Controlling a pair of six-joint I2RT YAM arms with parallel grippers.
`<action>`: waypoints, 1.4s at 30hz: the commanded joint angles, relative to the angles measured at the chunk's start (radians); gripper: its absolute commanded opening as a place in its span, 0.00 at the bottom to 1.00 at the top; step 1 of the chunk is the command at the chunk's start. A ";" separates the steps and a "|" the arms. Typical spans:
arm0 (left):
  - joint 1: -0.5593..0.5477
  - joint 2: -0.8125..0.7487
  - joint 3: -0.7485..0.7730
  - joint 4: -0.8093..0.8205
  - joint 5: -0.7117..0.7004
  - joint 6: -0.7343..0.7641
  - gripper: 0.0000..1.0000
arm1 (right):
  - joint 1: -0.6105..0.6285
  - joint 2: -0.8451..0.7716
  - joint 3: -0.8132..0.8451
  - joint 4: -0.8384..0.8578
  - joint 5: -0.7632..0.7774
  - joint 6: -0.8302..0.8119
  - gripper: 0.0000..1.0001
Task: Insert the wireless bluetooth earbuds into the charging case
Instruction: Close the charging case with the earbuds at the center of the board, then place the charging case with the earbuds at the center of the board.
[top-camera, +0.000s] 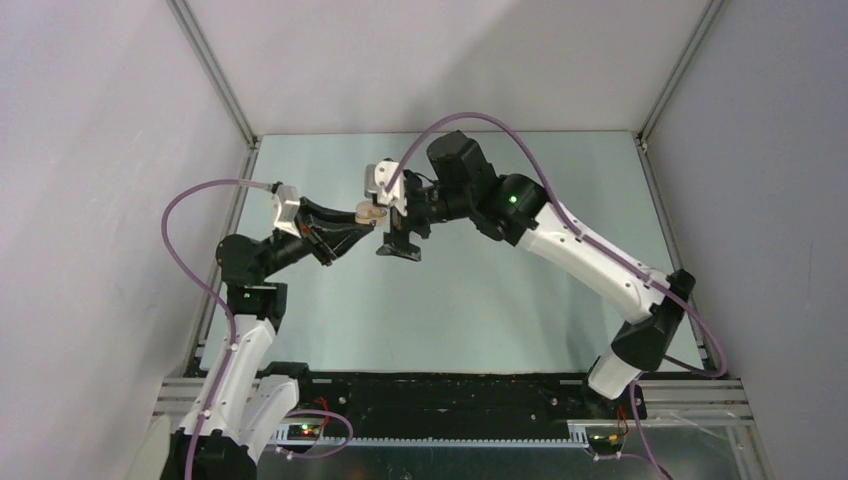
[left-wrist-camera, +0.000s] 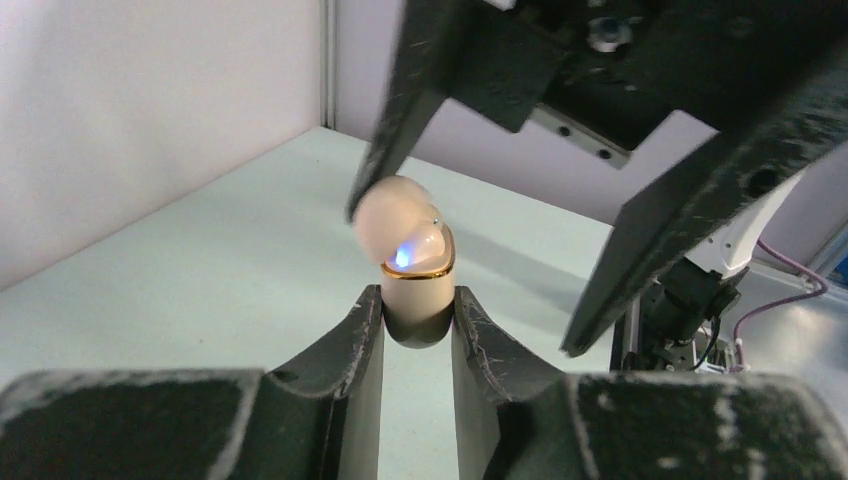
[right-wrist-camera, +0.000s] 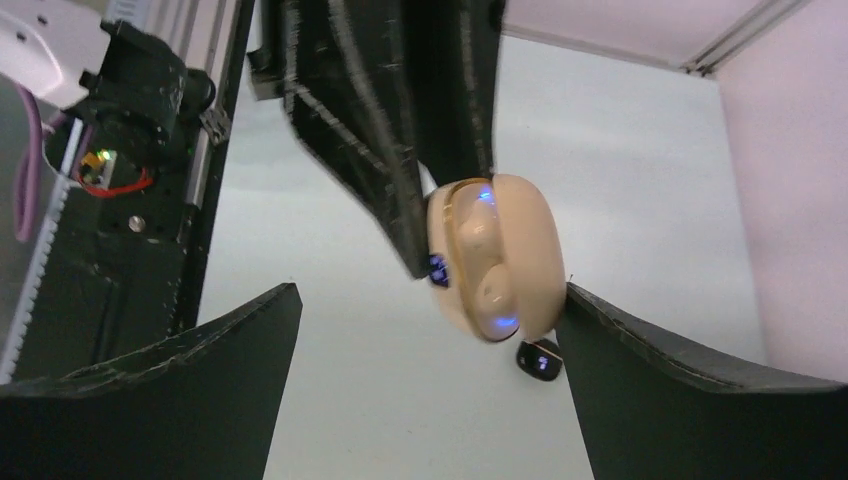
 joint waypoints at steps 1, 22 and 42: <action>-0.004 -0.018 0.050 -0.033 -0.144 -0.029 0.00 | 0.073 -0.113 -0.092 0.011 0.041 -0.156 0.99; -0.192 0.387 0.011 -0.153 -0.333 -0.206 0.00 | -0.346 -0.579 -0.556 -0.041 0.177 0.176 1.00; -0.507 1.072 0.457 -0.520 -0.827 -0.458 0.04 | -0.534 -0.711 -0.610 -0.123 0.289 0.269 1.00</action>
